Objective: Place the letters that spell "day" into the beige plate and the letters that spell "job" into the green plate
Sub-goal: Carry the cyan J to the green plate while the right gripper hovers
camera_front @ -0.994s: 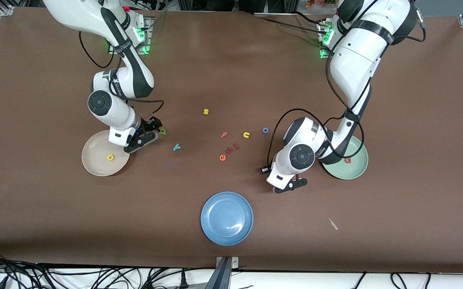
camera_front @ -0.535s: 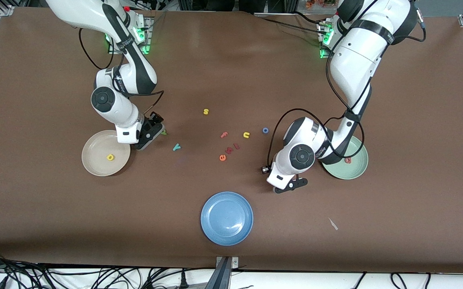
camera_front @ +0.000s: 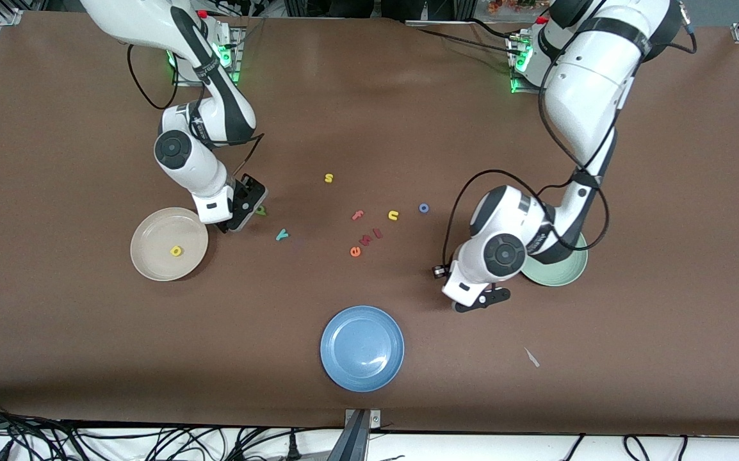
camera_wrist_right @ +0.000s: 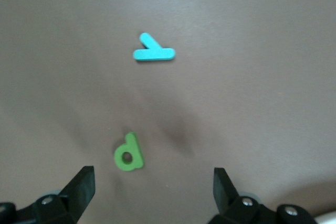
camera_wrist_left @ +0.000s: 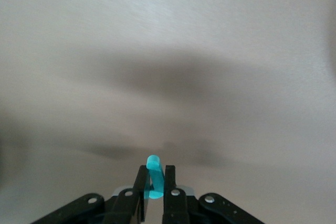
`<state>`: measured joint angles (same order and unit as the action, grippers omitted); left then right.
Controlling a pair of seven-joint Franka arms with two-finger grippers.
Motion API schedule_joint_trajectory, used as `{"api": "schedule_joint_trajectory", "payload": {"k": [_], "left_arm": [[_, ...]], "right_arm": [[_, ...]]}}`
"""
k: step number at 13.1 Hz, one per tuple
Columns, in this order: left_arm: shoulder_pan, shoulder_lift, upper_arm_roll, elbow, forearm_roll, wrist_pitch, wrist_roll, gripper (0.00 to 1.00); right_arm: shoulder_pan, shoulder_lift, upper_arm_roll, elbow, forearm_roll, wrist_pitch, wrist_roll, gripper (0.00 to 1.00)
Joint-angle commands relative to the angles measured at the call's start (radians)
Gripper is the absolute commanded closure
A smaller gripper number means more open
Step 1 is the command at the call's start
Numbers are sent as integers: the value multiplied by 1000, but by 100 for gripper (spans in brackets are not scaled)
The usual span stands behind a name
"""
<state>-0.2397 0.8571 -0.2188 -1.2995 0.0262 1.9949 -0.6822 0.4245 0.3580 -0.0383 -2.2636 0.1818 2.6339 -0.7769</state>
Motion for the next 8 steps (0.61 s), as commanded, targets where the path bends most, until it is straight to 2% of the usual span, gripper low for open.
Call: {"api": "schedule_joint_trajectory", "payload": {"k": [1,2,4,8], "left_arm": [[51,-62,-2,-27,24,-91,96,100],[78,-78,-2,-29,24,-120,137,100],[140,-89,-5,-33,23,-174,252,100],[272,-142,-11,-142,21,-188,432,100]], "right_arm": [[23,-31,1,-34,-30,14,-39,0],[22,-33,0,-33,-82,12,-80,0],[22,-28,-2,-33,-110,12,-91,0],[22,-24,-2,-28,-194,12,-91,0]]}}
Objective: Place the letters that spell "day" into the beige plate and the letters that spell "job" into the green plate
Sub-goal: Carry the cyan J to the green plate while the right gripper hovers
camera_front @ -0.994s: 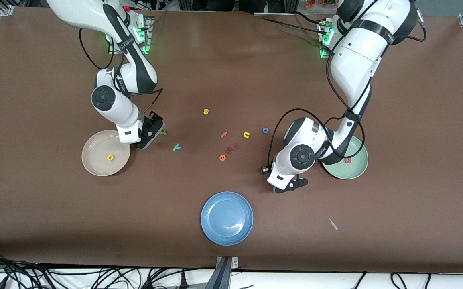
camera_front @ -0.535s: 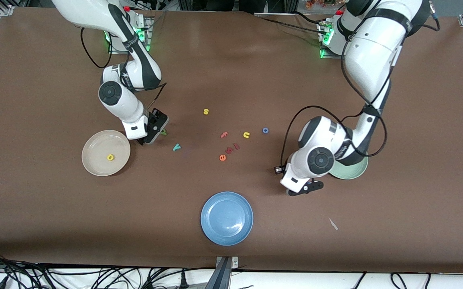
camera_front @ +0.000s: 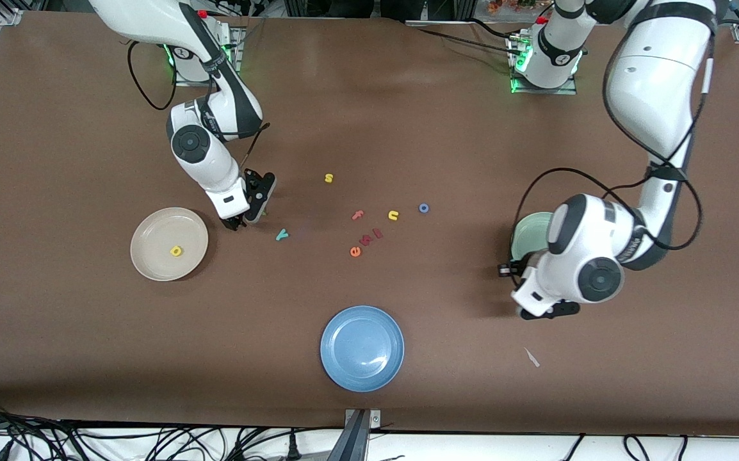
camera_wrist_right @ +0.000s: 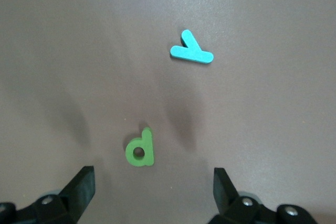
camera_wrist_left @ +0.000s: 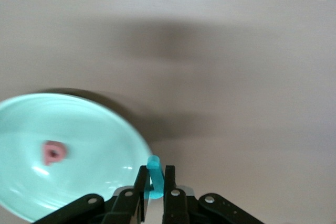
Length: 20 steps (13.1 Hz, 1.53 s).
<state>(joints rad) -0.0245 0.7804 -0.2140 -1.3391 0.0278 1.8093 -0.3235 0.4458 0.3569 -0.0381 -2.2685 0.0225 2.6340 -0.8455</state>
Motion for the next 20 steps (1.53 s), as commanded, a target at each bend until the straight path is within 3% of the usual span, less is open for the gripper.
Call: {"api": "schedule_joint_trajectory", "payload": {"k": [1,5,6,7,8,13,18,20], "left_arm": [[69,-69,-16,-133,20,4,83,100],[103,-50,-16,-158,21,10,130,96],[106,-44,-16,-158,21,12,130,69],[106,-41,-16,-157,21,12,132,15],[103,-43,-16,-157,20,12,132,0],[90,-56,-21,-155,15,1,124,0],[84,-141,-105,-167,12,-39,52,0],[84,-199,-133,-213,4,-30,40,0]], "right_arm": [[1,-21,-2,-22,-56,12,-24,0],[2,5,1,-17,-72,14,-26,0],[2,14,1,-17,-72,18,-26,0],[10,16,1,-16,-72,21,-24,0],[16,17,1,-16,-70,23,-23,0],[19,39,1,-16,-70,49,-17,0],[24,48,3,-14,-70,63,-18,1],[28,57,3,-8,-72,63,-18,5]]}}
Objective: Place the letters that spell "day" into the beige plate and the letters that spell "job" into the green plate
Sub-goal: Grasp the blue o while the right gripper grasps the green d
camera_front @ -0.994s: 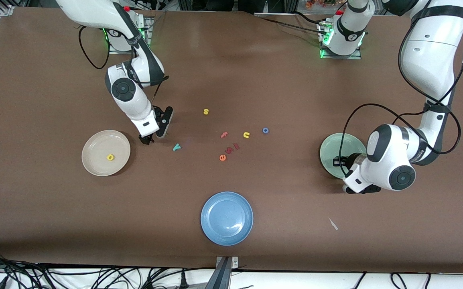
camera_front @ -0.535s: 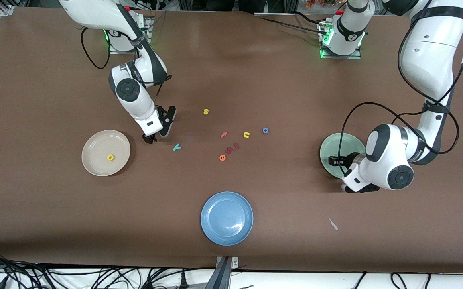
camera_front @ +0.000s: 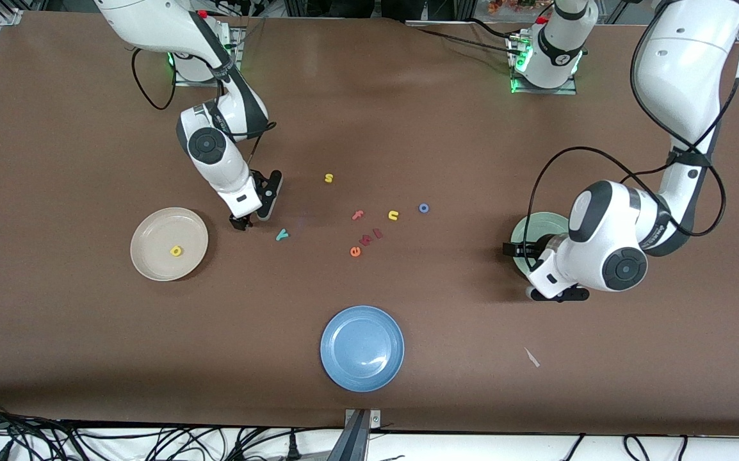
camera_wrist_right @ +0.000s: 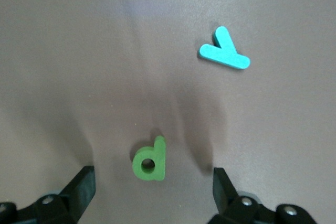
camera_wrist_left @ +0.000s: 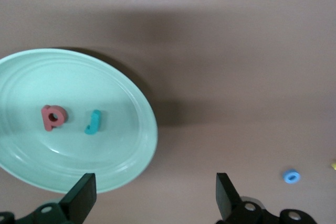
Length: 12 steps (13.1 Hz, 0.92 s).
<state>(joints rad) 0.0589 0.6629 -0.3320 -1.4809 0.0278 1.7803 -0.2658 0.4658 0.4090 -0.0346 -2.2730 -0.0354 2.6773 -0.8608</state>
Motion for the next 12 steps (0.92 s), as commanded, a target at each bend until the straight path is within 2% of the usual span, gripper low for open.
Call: {"api": "schedule_joint_trajectory", "payload": {"k": [1,4,6,7,9,12], "left_arm": [[1,-115,-30,-109,4,1,-35,0],[3,-180,-97,-220,3,47,-132,0],[13,-201,-166,-304,-6,127,-217,0],[13,-201,-195,-330,-69,181,-254,0],[-1,-216,-237,-421,-85,311,-326,0],[-19,-253,-274,-620,-83,596,-339,0]], "right_arm": [[8,10,-1,0,-12,19,-3,6],[10,17,-1,1,-14,19,-3,13],[10,17,-1,4,-14,19,-3,21],[10,17,-1,6,-12,19,-3,23],[10,17,-1,6,-14,19,-3,28],[10,16,-1,12,-14,16,-3,33]]}}
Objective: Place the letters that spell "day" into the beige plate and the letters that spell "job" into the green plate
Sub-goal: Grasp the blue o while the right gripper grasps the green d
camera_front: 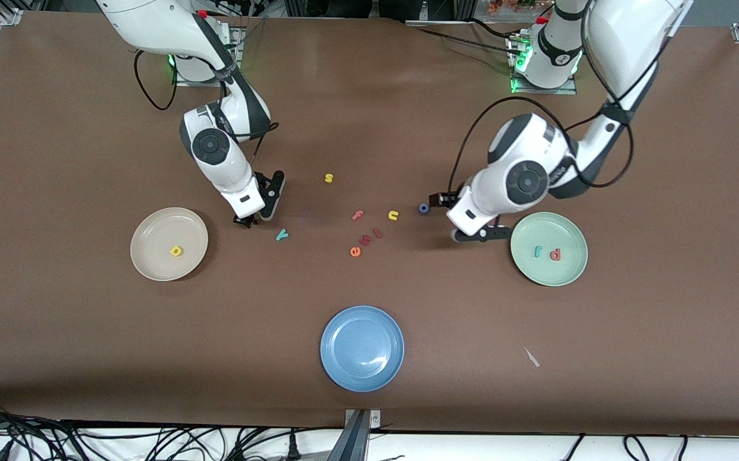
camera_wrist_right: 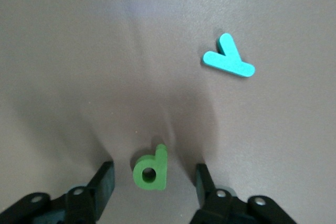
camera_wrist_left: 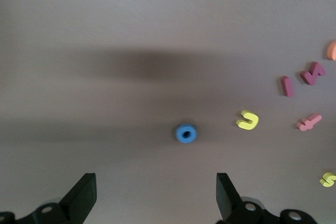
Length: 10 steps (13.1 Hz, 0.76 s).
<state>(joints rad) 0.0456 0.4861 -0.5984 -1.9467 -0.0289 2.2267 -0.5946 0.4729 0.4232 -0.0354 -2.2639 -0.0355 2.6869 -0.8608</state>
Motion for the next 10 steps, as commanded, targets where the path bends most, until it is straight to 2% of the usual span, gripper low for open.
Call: {"api": "schedule_joint_trajectory", "payload": {"k": [1,3,6,8,10], "left_arm": [[-25,-73,-8,-190,-25,221,-23,0],[-62,-48,-3,-198,42,260,-65,0],[-64,2,-6,-187,255,289,-171,0],[-67,37,-8,-167,276,324,-212,1],[-87,46,-4,-163,276,327,-217,6]], "right_arm": [[3,2,0,1,-12,7,-1,35],[3,2,0,3,-12,5,2,35],[3,2,2,1,-12,2,5,41],[3,2,2,3,-12,2,6,45],[4,2,2,3,-11,1,6,47]]}}
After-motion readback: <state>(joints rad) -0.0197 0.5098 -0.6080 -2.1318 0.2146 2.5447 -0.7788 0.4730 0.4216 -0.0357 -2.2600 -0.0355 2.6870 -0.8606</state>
